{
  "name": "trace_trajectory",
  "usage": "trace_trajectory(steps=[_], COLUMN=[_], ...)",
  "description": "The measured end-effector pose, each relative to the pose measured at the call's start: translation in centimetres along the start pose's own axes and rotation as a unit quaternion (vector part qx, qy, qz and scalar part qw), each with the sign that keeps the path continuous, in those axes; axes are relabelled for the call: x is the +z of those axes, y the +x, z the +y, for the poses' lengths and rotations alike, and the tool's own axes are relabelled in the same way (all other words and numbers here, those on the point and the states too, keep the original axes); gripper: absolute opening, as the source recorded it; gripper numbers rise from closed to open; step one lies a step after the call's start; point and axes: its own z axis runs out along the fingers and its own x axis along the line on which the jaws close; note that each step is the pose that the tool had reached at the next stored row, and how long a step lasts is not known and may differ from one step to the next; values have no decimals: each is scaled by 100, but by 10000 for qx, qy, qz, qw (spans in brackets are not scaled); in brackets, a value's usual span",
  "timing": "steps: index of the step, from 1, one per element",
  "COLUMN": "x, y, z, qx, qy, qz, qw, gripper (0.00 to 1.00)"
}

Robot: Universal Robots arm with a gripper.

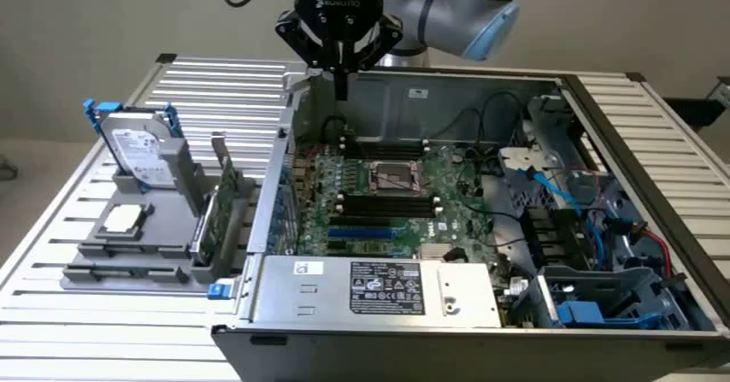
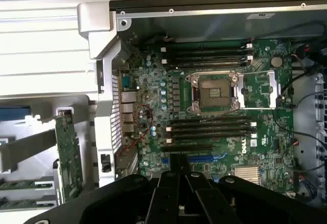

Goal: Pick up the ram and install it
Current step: 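Reach for the ram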

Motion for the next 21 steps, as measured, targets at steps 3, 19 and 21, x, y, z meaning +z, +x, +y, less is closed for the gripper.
trace_trajectory(steps=[3,19,21], x=[0,-5,-4], y=[0,253,345], z=[0,-51,-65], qx=[0,0,0], qy=[0,0,1], qz=[0,0,0], qw=[10000,10000,10000], gripper=[11,11,11])
